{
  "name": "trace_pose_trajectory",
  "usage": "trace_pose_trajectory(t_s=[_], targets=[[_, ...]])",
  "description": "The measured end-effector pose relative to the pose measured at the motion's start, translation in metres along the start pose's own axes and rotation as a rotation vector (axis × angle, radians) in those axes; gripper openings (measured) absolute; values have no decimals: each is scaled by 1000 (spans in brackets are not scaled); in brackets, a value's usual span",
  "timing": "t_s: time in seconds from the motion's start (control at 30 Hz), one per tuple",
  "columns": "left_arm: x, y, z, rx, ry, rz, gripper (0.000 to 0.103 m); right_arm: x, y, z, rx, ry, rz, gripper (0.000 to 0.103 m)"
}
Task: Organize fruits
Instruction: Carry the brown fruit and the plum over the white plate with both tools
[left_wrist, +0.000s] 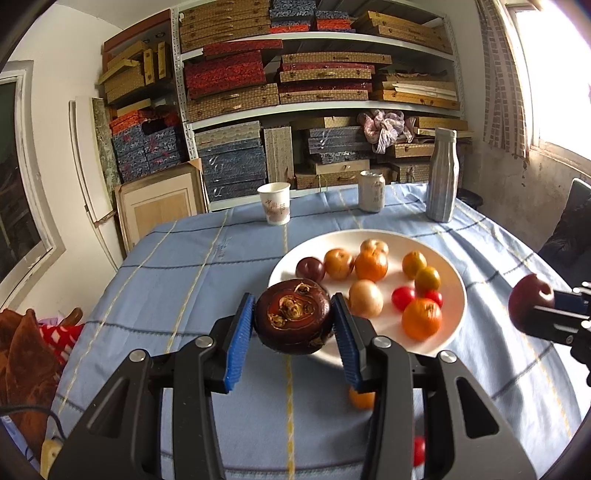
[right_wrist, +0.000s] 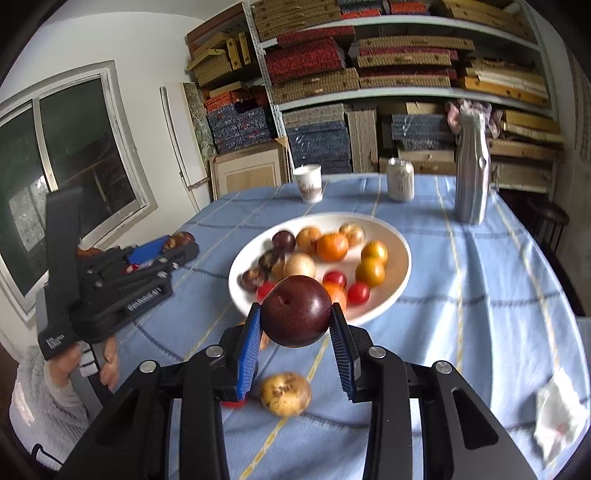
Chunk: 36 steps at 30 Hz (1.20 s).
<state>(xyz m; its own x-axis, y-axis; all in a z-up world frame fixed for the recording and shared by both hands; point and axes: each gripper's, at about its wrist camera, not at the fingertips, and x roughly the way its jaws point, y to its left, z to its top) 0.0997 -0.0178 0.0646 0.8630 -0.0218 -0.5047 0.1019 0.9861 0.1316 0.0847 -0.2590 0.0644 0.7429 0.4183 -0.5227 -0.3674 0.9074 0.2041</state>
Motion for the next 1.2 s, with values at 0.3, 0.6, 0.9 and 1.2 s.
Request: trace_pose_trajectory(t_s=[0.3,0.6,0.9,1.2], targets=[[44,-6,24,-45,37,-56,42,23,8,37,-53,-21,-19,37],[84,-10,22,-43,87,-102,42,75,-4,31,-45,32,-50,37],[114,-19,7,-40,164,-143,42,99,-10,22,-54,74,-73,37],[120,-26,5,-11,162,-119,42,124,-6,34,-88,78,-88,37]])
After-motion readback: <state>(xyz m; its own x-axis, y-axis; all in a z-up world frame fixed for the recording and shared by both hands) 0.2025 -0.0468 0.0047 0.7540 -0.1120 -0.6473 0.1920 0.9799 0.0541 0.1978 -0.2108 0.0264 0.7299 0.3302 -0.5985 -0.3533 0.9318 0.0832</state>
